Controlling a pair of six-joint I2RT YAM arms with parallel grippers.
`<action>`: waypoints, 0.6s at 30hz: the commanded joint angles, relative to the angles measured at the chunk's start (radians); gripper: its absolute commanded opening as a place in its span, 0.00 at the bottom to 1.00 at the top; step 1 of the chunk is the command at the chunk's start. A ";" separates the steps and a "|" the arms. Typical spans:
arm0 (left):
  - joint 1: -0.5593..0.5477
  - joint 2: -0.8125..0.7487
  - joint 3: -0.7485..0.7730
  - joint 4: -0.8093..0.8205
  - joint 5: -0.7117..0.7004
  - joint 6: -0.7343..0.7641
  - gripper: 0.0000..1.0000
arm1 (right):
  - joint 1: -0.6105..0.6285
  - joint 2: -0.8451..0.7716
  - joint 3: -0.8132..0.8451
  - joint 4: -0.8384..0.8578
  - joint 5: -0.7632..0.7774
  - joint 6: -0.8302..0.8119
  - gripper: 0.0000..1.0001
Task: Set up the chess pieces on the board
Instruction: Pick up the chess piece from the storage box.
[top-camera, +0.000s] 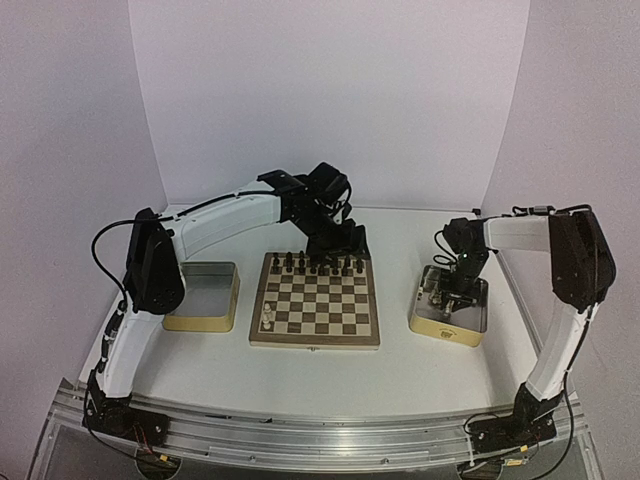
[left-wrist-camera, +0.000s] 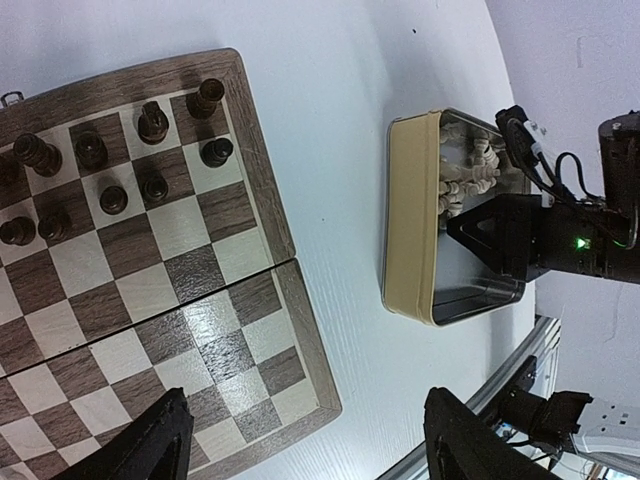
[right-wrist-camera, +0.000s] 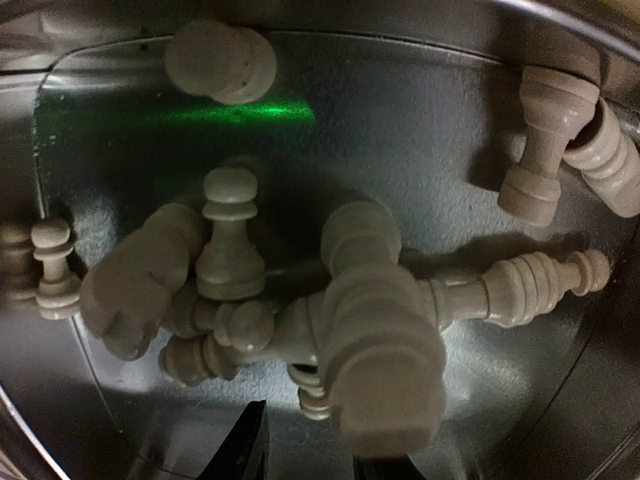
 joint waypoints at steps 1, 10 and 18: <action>0.006 -0.026 0.038 0.034 0.004 -0.004 0.79 | 0.001 0.025 -0.003 0.031 0.039 -0.017 0.26; 0.012 -0.023 0.035 0.047 0.020 -0.003 0.79 | 0.001 -0.036 -0.030 0.033 0.033 -0.011 0.09; 0.027 -0.013 0.034 0.062 0.070 -0.001 0.79 | 0.001 -0.140 -0.041 -0.013 -0.023 -0.018 0.06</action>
